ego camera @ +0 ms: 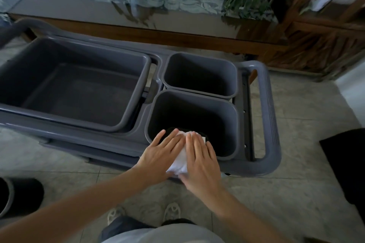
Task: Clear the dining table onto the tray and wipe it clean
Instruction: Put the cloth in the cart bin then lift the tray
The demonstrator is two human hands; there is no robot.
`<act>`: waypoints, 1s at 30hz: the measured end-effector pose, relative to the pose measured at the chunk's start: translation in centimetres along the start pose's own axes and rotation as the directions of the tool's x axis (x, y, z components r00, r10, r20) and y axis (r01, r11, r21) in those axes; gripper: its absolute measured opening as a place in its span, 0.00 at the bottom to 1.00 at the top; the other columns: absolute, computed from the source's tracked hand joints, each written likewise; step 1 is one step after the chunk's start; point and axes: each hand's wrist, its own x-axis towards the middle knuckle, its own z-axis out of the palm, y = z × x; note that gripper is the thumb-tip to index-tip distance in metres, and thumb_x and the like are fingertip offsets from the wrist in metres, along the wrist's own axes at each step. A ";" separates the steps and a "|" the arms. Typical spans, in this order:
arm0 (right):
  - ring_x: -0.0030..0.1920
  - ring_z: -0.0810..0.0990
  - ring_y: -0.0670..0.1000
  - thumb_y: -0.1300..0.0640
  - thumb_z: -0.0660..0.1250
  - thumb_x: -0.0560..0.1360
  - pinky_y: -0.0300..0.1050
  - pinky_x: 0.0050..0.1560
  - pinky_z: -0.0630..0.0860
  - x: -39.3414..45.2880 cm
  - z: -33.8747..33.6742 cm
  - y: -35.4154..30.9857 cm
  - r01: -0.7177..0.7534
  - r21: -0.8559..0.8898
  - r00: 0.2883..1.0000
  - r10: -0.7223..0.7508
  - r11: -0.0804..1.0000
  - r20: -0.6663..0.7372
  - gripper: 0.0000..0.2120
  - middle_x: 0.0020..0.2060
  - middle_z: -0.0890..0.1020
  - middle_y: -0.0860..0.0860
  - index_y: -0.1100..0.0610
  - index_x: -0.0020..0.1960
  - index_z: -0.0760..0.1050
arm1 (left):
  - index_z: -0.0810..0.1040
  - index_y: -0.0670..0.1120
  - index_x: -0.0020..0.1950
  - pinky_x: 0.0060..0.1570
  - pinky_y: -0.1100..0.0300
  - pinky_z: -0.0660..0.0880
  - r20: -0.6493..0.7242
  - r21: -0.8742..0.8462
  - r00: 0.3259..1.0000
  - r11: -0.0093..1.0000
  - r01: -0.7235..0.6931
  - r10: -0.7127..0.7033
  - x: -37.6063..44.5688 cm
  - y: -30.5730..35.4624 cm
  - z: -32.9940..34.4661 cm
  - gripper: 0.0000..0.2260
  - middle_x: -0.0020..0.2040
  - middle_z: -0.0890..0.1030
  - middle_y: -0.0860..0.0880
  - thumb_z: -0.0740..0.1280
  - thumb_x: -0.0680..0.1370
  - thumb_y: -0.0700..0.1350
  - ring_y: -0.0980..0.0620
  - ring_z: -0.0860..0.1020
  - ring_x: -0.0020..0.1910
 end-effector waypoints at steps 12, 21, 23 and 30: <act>0.55 0.83 0.54 0.45 0.82 0.64 0.55 0.62 0.79 0.4 1.1 1.2 0.054 -0.093 0.999 -0.053 0.994 0.006 0.40 0.59 0.82 0.54 0.58 0.70 0.74 | 0.76 0.41 0.63 0.69 0.40 0.72 -0.206 0.052 0.979 0.999 0.004 0.007 0.0 -0.1 2.7 0.25 0.48 0.81 0.49 0.76 0.68 0.44 0.49 0.82 0.45; 0.61 0.81 0.54 0.46 0.81 0.65 0.54 0.63 0.77 0.1 1.0 1.2 0.034 -0.014 0.999 -0.034 0.999 -0.035 0.42 0.67 0.79 0.55 0.58 0.74 0.70 | 0.76 0.42 0.68 0.69 0.40 0.70 -0.178 0.014 0.981 0.997 0.080 -0.077 -0.2 0.7 2.5 0.30 0.59 0.81 0.47 0.77 0.67 0.48 0.46 0.81 0.60; 0.69 0.77 0.56 0.42 0.80 0.66 0.57 0.68 0.74 0.0 0.8 1.0 0.021 0.001 0.999 -0.021 1.000 -0.034 0.47 0.74 0.73 0.57 0.58 0.78 0.66 | 0.73 0.42 0.73 0.72 0.40 0.68 -0.147 0.013 0.983 0.994 0.109 -0.106 -0.5 0.8 2.0 0.35 0.70 0.77 0.45 0.76 0.68 0.51 0.44 0.74 0.71; 0.79 0.63 0.64 0.25 0.64 0.71 0.64 0.73 0.67 0.4 -0.7 -0.1 0.085 0.068 0.995 -0.081 0.994 -0.055 0.52 0.82 0.59 0.59 0.53 0.84 0.56 | 0.54 0.45 0.83 0.78 0.39 0.53 -0.029 0.024 0.976 0.976 0.218 -0.217 -2.6 -0.2 0.1 0.48 0.83 0.53 0.46 0.67 0.72 0.68 0.45 0.48 0.83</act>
